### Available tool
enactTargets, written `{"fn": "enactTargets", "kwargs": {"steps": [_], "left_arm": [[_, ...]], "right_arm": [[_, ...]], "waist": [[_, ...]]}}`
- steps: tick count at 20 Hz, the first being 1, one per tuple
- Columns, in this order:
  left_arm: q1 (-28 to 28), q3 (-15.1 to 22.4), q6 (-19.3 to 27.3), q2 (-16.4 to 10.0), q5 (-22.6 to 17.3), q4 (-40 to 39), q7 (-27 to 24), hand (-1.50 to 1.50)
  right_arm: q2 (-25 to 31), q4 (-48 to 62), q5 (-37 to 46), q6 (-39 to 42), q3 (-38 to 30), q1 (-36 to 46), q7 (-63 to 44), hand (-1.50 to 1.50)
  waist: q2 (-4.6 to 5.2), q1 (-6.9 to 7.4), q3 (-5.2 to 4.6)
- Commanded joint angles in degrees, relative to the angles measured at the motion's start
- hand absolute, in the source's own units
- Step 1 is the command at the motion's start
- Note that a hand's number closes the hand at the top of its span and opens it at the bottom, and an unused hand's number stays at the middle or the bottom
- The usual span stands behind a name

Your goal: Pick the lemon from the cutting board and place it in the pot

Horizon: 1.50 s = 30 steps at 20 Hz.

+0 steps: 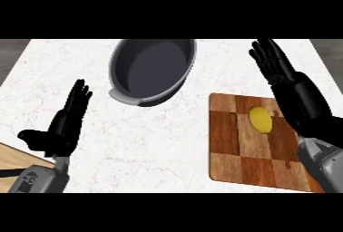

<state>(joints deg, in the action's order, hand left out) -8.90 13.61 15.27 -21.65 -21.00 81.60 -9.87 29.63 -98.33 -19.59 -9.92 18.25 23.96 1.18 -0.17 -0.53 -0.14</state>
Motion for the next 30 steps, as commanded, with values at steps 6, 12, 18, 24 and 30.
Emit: {"fn": "enactTargets", "kwargs": {"steps": [6, 12, 18, 24, 30], "left_arm": [[2.62, -1.23, 6.12, -11.55, 9.85, -9.01, 9.02, 0.00], [1.71, 0.72, 7.63, -10.20, 7.43, -7.81, 19.76, 0.00], [1.09, 1.38, 8.50, -12.32, 8.22, -5.61, 25.55, 0.00], [1.23, 1.71, 8.87, -13.11, 8.36, -6.03, 26.04, 0.00], [0.08, 2.76, 8.99, -12.04, 8.46, -6.39, 26.64, 0.00]], "right_arm": [[-0.85, 14.95, 6.72, -12.32, -3.89, -3.16, -7.92, 1.50], [0.17, 19.38, 29.88, -38.25, -4.03, -8.38, -4.08, -1.50], [-0.23, 13.69, 46.21, -43.00, 4.92, -11.62, -20.61, -1.50], [7.79, 11.70, 52.28, -25.54, 6.34, -9.81, -41.69, -1.50], [10.91, 3.35, 50.27, -3.94, 10.06, -4.00, -60.39, -1.50]], "waist": [[1.13, 1.80, 0.28], [0.42, 0.48, 0.26], [-0.37, 0.10, -0.08], [-0.66, 0.02, -0.40], [-0.48, 0.44, -0.32]]}}
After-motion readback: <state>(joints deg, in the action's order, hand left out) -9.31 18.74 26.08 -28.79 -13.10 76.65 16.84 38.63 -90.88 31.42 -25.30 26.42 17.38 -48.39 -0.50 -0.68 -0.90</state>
